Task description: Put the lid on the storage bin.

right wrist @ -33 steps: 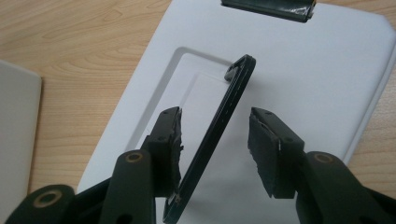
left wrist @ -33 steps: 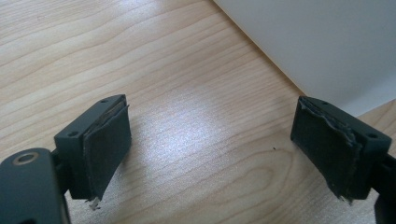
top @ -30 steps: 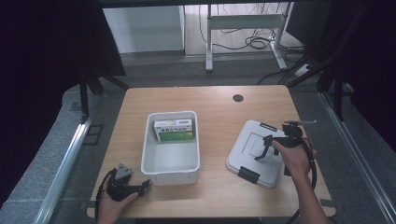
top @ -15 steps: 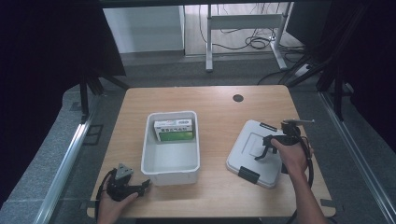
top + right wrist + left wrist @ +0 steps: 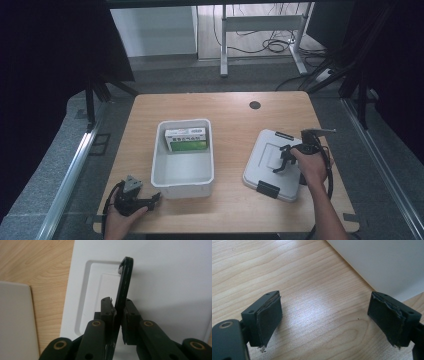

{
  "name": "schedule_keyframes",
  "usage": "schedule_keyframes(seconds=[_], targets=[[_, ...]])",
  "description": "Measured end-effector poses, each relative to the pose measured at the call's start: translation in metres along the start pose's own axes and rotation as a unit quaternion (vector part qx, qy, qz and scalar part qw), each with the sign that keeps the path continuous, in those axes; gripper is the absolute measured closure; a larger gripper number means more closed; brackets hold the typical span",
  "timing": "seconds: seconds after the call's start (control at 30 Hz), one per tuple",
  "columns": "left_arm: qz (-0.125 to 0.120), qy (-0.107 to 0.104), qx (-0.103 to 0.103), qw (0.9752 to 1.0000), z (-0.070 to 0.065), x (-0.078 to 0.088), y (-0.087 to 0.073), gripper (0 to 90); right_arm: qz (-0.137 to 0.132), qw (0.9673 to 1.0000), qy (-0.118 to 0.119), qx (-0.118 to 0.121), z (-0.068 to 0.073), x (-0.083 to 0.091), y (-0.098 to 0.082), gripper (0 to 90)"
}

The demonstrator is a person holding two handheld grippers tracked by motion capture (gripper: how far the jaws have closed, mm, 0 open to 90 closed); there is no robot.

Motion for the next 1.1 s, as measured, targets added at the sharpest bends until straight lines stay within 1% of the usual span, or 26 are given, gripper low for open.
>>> schedule_keyframes(seconds=[0.07, 0.17, 0.3, 0.4, 0.57, 0.73, 0.83, 1.1], targets=[[0.000, 0.000, 0.000, 1.0000, 0.000, 0.000, 0.000, 12.2, 0.004, 0.9999, 0.009, -0.011, 0.000, 0.000, 0.000, 82.9], [0.000, 0.000, 0.000, 1.0000, 0.000, 0.000, 0.000, 12.2, 0.008, 0.9996, 0.017, -0.019, -0.002, 0.000, -0.001, 84.3], [0.000, 0.000, 0.000, 1.0000, 0.000, 0.000, 0.000, 12.2, 0.009, 0.9996, 0.018, -0.019, -0.003, 0.002, -0.001, 84.6], [0.000, 0.000, 0.000, 1.0000, 0.000, 0.000, 0.000, 12.2, 0.008, 0.9993, 0.027, -0.023, -0.003, 0.006, -0.002, 84.7], [0.000, 0.000, 0.000, 1.0000, 0.000, 0.000, 0.000, 12.2, 0.003, 0.9991, 0.038, -0.018, 0.000, 0.012, -0.002, 84.7], [0.000, 0.000, 0.000, 1.0000, 0.000, 0.000, 0.000, 12.1, -0.001, 0.9990, 0.042, -0.018, 0.002, 0.017, -0.002, 84.7], [0.000, 0.000, 0.000, 1.0000, 0.000, 0.000, 0.000, 12.2, -0.005, 0.9989, 0.045, -0.013, 0.004, 0.020, -0.002, 84.7], [0.000, 0.000, 0.000, 1.0000, 0.000, 0.000, 0.000, 12.1, -0.011, 0.9991, 0.040, -0.002, 0.010, 0.026, -0.002, 84.7]])
Point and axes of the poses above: each handheld gripper's, and its own axes: x roughly backward along the jaws, y roughly out of its top, z roughly to its left, the point moved 1 cm from there along -x, roughly forward along the jaws, and after that the axes turned 4 degrees about x, right-handed, at the moved point
